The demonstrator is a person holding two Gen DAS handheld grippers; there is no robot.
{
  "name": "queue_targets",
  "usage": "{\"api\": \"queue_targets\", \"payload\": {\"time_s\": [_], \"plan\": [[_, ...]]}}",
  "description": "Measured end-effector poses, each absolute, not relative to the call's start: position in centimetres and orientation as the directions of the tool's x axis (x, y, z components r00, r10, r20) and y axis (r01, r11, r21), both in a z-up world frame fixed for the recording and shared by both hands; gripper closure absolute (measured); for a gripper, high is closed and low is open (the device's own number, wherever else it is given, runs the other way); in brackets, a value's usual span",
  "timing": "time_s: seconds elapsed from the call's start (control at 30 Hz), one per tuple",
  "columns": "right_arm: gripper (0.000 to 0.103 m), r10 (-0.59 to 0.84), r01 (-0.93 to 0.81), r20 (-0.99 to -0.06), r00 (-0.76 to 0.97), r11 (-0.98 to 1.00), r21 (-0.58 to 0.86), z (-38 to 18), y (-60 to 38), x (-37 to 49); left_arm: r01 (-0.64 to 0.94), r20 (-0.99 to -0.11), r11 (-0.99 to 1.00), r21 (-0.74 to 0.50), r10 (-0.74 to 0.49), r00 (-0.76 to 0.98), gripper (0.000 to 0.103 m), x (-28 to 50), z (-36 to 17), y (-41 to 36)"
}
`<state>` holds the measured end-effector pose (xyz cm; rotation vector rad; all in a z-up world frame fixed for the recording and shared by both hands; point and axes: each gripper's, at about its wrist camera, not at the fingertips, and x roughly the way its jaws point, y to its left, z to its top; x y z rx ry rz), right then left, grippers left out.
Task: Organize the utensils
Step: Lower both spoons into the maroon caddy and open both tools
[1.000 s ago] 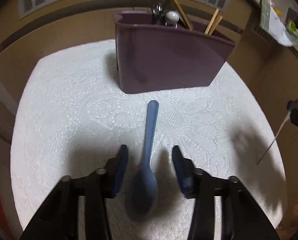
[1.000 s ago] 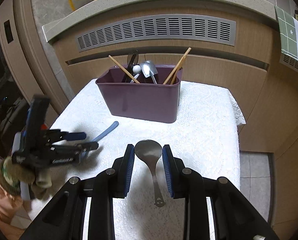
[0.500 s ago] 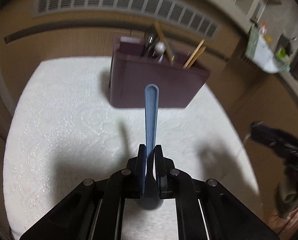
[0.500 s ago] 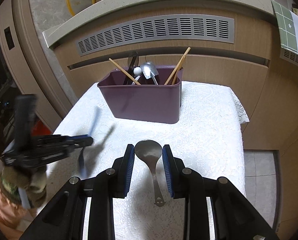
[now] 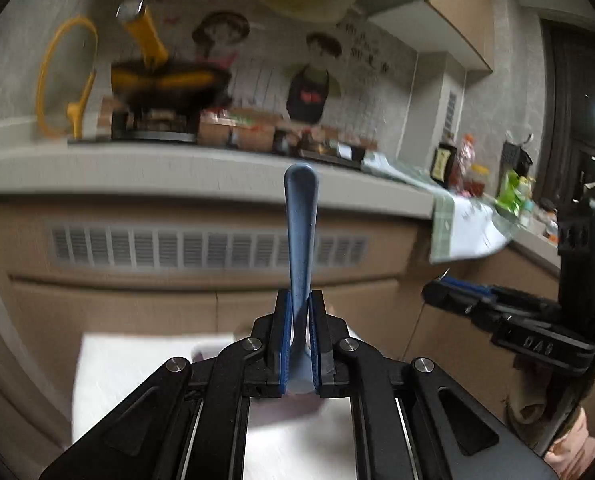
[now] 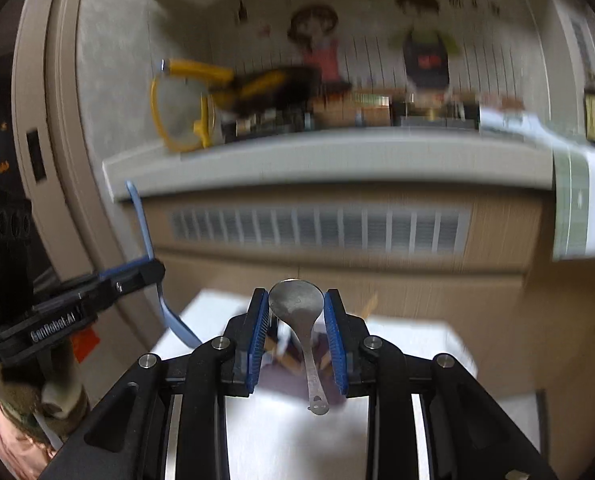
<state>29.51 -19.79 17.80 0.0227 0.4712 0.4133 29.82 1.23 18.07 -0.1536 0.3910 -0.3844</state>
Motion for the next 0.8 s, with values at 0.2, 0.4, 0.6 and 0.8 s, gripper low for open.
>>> {"api": "queue_targets", "payload": {"time_s": [0.2, 0.4, 0.6, 0.8], "plan": [[0.077, 0.401, -0.386, -0.408, 0.820, 0.914, 0.124, 18.5, -18.7, 33.6, 0.299, -0.368, 0.927, -0.228, -0.366, 0.855, 0.094, 33.9, 16.5, 2.3], [0.077, 0.395, -0.371, -0.479, 0.784, 0.917, 0.150, 13.9, -17.7, 37.6, 0.279, -0.462, 0.918, -0.281, -0.384, 0.799, 0.094, 36.8, 10.8, 3.3], [0.077, 0.388, -0.350, -0.545, 0.744, 0.920, 0.177, 9.4, -17.5, 39.9, 0.263, -0.538, 0.916, -0.302, -0.391, 0.746, 0.094, 38.8, 5.9, 2.8], [0.073, 0.389, -0.329, -0.615, 0.686, 0.920, 0.214, 6.3, -17.9, 40.8, 0.258, -0.573, 0.909, -0.327, -0.408, 0.711, 0.086, 39.0, 4.5, 2.6]]}}
